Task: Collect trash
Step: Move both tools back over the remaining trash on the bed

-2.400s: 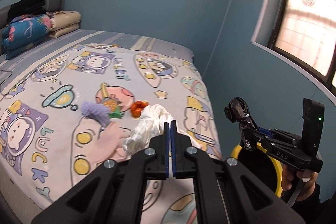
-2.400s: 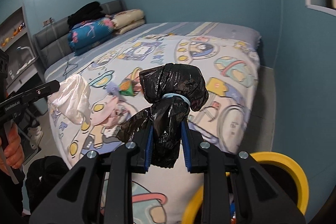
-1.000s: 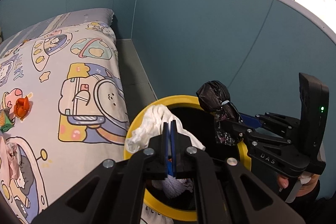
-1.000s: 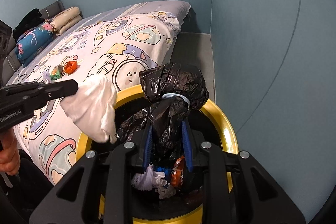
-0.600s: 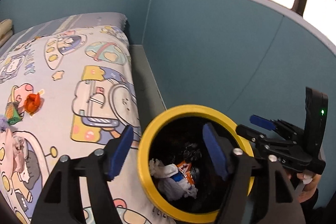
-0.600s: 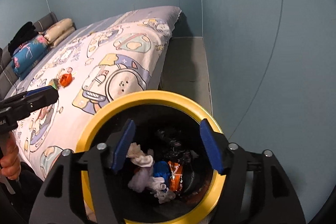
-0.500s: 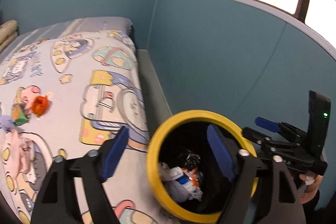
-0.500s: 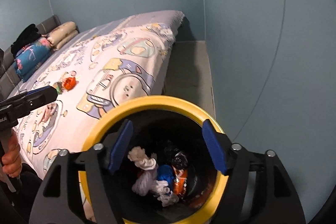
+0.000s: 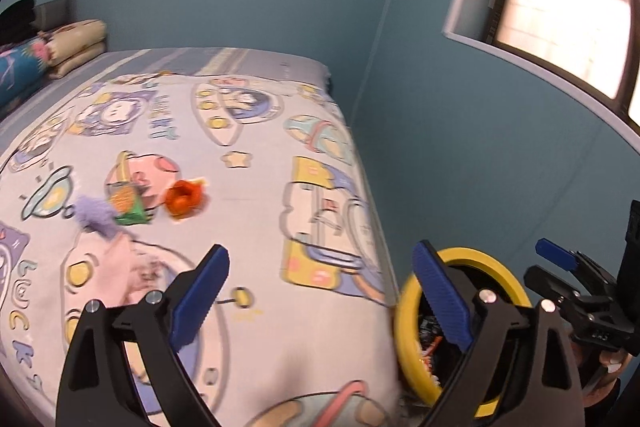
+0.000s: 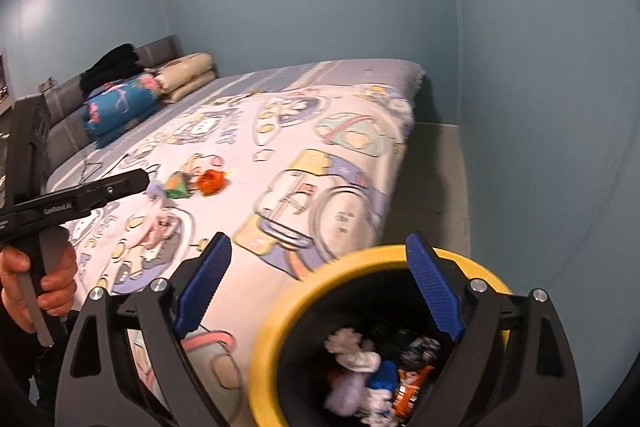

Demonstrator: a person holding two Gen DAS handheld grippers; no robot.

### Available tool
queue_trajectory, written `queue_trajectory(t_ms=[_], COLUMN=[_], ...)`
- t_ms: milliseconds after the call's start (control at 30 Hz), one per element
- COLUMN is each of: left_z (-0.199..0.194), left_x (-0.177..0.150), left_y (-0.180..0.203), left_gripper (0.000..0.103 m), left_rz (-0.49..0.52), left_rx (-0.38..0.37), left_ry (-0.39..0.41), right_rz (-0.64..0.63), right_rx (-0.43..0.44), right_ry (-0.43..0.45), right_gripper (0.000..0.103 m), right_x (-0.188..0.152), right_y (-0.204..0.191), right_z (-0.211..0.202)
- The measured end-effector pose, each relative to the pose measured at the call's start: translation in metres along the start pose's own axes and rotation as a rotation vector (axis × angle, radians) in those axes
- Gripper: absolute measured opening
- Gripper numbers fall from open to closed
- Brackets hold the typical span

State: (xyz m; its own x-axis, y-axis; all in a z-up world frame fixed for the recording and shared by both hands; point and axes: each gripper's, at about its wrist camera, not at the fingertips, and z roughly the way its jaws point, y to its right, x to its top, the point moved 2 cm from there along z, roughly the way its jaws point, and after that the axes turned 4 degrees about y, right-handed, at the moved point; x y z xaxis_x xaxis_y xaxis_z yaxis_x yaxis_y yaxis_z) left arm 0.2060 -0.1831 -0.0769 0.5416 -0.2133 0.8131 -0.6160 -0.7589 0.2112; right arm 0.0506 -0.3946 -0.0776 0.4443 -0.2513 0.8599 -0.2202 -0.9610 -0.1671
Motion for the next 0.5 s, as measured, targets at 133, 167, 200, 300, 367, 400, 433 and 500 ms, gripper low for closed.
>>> queue_trajectory(t_ms=[133,167,200,300,367,400,433,500], left_z=[-0.006,-0.007,-0.009,-0.01,-0.013,-0.013,-0.013,-0.012], left_x=[0.0,0.0,-0.001,-0.002,-0.005,-0.006,-0.008,-0.011], left_y=[-0.039,-0.049,-0.06,-0.086,-0.109,-0.116,-0.129,-0.15], left_gripper=[0.09,0.09,0.09,0.09,0.09,0.09,0.09,0.09], left_rz=[-0.03,-0.039,-0.051,-0.081,-0.111,-0.123,-0.146,-0.182], left_rx=[0.061,0.075,0.087,0.114,0.14,0.145,0.154,0.166], left_ry=[0.009,0.008,0.007,0.005,0.007,0.006,0.002,-0.007], right_rz=[-0.028,-0.036,-0.04,-0.058,-0.076,-0.086,-0.091,-0.102], right_rx=[0.054,0.072,0.085,0.129,0.155,0.167,0.173,0.199], right_ry=[-0.01,-0.012,-0.01,-0.008,-0.013,-0.019,-0.023,-0.041], right_gripper=[0.085,0.086,0.086,0.086,0.087,0.087,0.087,0.087], right_x=[0.006,0.007,0.009,0.012,0.013,0.014,0.014,0.014], right_y=[-0.029,-0.038,-0.045,-0.069,-0.085,-0.093,-0.098,-0.114], right_z=[0.021,0.028,0.033,0.048,0.059,0.065,0.069,0.082])
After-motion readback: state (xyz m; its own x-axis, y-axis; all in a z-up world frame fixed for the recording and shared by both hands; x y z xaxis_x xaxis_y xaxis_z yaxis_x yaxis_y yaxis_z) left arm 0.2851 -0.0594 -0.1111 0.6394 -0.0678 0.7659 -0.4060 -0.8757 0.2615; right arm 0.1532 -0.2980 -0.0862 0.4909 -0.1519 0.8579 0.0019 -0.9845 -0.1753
